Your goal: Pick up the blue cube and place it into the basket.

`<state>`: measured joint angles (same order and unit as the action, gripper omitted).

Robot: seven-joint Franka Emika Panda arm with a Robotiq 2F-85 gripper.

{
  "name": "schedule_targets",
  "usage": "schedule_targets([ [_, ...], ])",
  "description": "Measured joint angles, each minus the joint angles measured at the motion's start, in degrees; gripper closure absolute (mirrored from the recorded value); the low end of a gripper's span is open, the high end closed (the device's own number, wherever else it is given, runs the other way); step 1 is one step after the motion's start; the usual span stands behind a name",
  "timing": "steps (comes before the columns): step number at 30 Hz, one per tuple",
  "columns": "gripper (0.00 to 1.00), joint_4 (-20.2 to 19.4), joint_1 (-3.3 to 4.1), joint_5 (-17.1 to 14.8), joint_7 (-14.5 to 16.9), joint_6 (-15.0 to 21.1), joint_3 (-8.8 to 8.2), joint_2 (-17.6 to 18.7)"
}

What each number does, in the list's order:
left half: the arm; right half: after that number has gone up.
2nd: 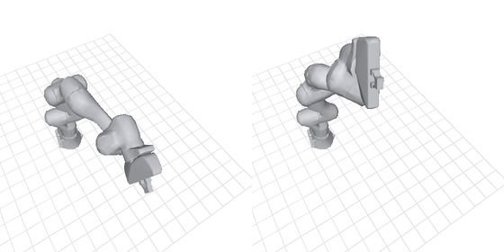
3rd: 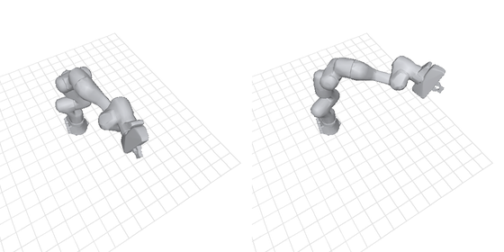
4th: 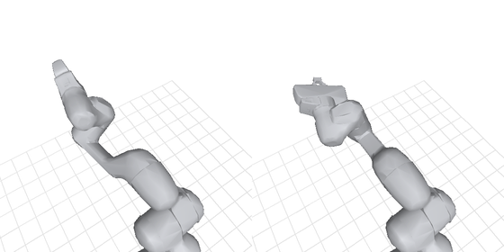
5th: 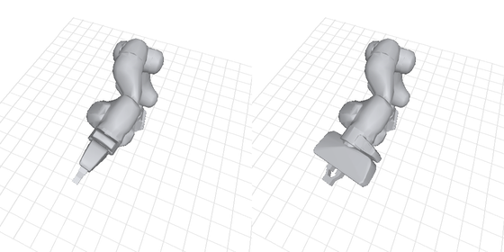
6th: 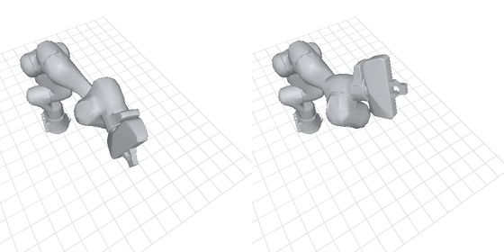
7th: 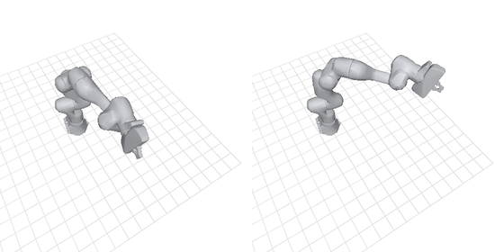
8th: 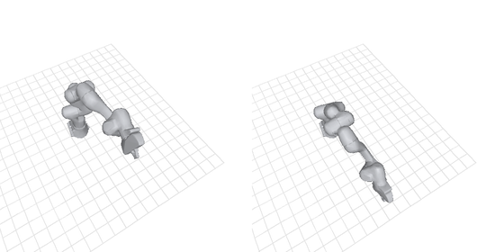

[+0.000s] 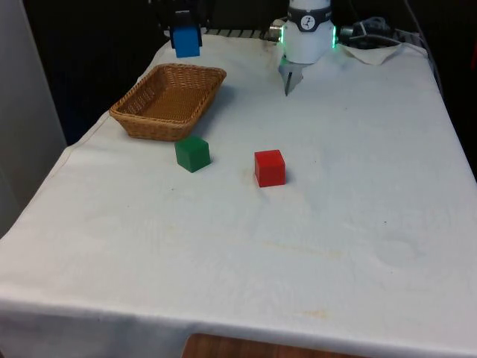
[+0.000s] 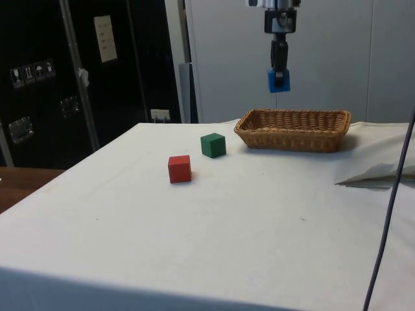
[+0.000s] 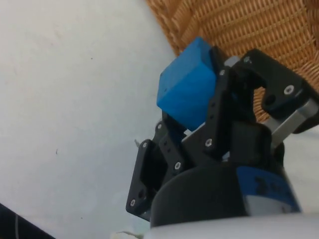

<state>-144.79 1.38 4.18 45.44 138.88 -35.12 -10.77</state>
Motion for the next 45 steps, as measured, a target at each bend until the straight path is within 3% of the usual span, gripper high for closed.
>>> schedule_targets([
  [14, 1.0, -1.3, -0.06, 0.0, 3.3, 5.1, -3.44, 3.0],
  [32, 1.0, -3.2, -0.06, -1.4, 4.5, 13.9, -4.3, 9.4],
  [45, 1.0, -3.6, -0.06, -6.5, 7.7, 21.3, -4.41, 16.9],
])
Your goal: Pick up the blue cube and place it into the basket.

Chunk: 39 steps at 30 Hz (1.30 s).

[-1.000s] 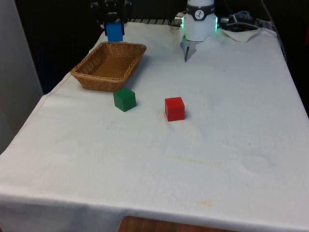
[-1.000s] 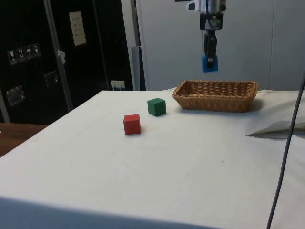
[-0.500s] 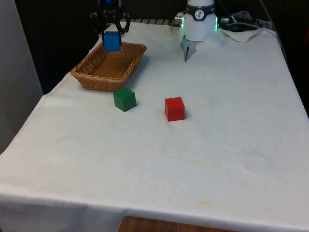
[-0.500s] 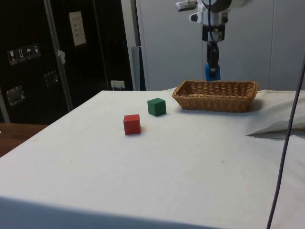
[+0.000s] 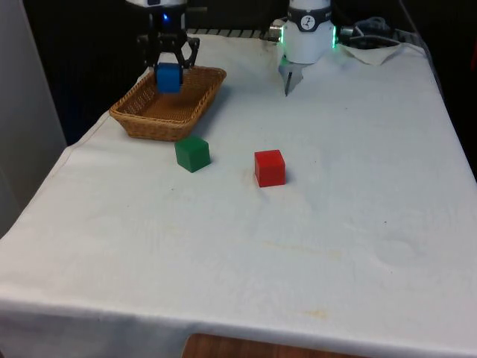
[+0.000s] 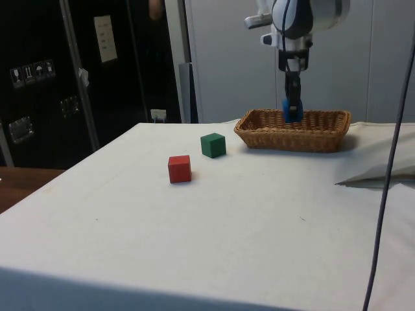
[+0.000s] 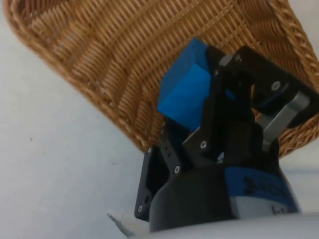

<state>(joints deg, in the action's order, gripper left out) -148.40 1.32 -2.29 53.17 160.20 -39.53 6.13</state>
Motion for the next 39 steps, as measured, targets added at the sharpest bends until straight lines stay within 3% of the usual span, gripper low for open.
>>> schedule_targets([
  [14, 1.0, 1.1, 0.0, -7.2, 4.2, 1.9, 0.11, 4.6],
  [23, 1.0, 2.0, 0.0, -14.3, 8.2, 1.8, 0.57, 7.0],
  [31, 1.0, 2.2, 0.0, -17.9, 9.6, 1.8, 1.55, 8.0],
  [39, 1.0, 2.2, 0.0, -19.0, 10.0, 1.7, 1.72, 8.3],
])
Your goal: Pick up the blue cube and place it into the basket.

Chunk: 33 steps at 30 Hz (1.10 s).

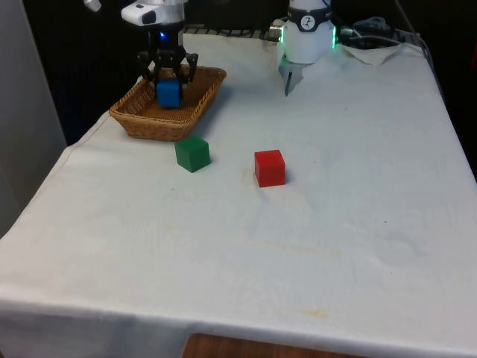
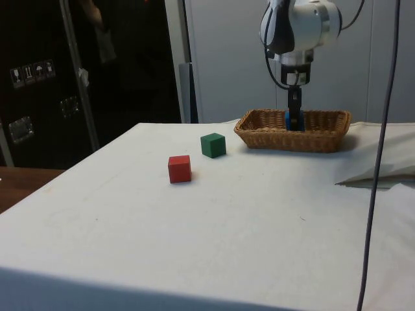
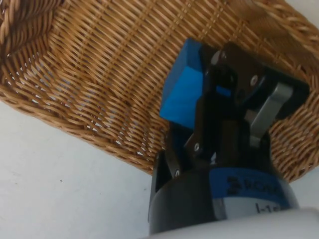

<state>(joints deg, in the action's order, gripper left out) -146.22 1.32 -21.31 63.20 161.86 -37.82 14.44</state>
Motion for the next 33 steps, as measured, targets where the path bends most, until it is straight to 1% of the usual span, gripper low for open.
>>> schedule_targets([
  [1, 0.98, 0.0, 0.0, 0.0, 0.0, 0.0, 0.0, 0.0],
  [2, 0.92, 0.0, 0.0, 0.0, 0.0, 0.0, 0.0, 0.0],
  [3, 0.84, 0.0, 0.0, 0.0, 0.0, 0.0, 0.0, 0.0],
  [4, 0.84, 0.0, 0.0, 0.0, 0.0, 0.0, 0.0, 0.0],
  [6, 0.65, 0.0, 0.0, 0.0, 0.0, 0.0, 0.0, 0.0],
  [7, 0.4, 0.0, 0.0, 0.0, -0.1, 0.0, 0.0, 0.0],
  [11, 0.03, 0.0, 0.0, 0.0, -0.1, 0.0, 0.0, 0.0],
  [12, 0.0, 0.0, 0.0, 0.0, -0.1, 0.0, 0.0, 0.0],
  [23, 0.0, 0.4, 0.06, 0.0, -0.1, -0.1, 0.0, -0.5],
  [29, 0.0, 1.4, 0.06, 0.6, -0.2, -2.2, -0.23, -3.1],
  [33, 0.0, 1.9, 0.06, 1.3, -0.6, -3.2, -0.29, -4.1],
])
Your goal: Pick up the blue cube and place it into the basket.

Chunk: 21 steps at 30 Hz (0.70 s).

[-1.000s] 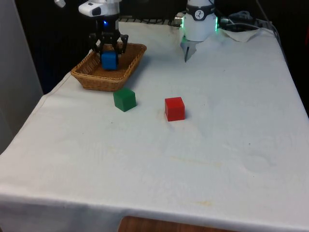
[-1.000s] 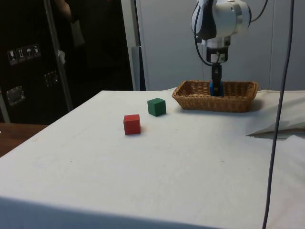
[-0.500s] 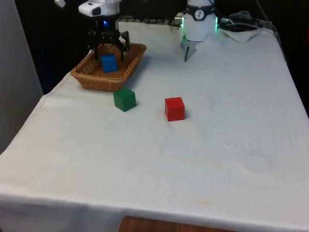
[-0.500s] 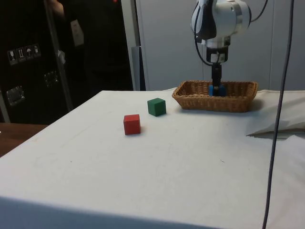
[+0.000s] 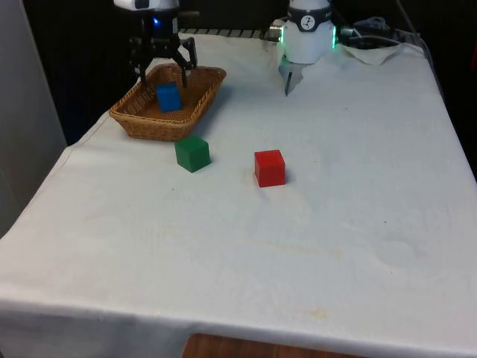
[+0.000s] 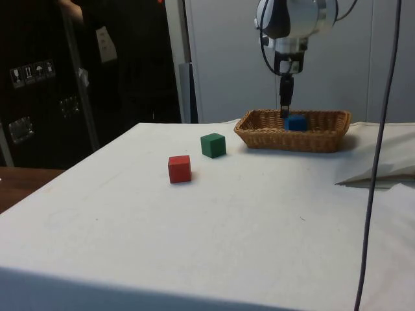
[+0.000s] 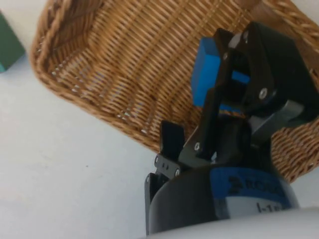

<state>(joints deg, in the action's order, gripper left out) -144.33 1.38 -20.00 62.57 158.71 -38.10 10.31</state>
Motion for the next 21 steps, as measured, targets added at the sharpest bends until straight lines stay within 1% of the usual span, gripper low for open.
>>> schedule_targets([
  [3, 0.0, 0.5, 0.0, 0.3, -0.3, -0.8, 0.0, -0.6],
  [5, 0.0, 1.4, 0.0, 0.7, -0.7, -2.2, 0.0, -1.4],
  [9, 0.0, 2.6, 0.11, 1.8, -1.9, -4.1, 0.11, -2.6],
  [10, 0.0, 2.6, 0.11, 1.8, -1.9, -4.1, 0.11, -2.6],
  [11, 0.0, 3.0, 0.23, 2.3, -2.6, -5.0, 0.29, -3.2],
  [13, 0.0, 3.4, 0.29, 2.6, -3.3, -5.6, 0.63, -3.6],
  [16, 0.0, 3.9, 0.4, 2.6, -4.1, -5.7, 1.38, -3.7],
  [17, 0.0, 4.2, 0.4, 2.6, -4.6, -5.8, 2.01, -3.7],
  [19, 0.0, 4.2, 0.4, 2.6, -4.6, -5.8, 2.01, -3.7],
  [21, 0.0, 4.6, 0.46, 2.6, -5.6, -5.8, 2.98, -3.6],
])
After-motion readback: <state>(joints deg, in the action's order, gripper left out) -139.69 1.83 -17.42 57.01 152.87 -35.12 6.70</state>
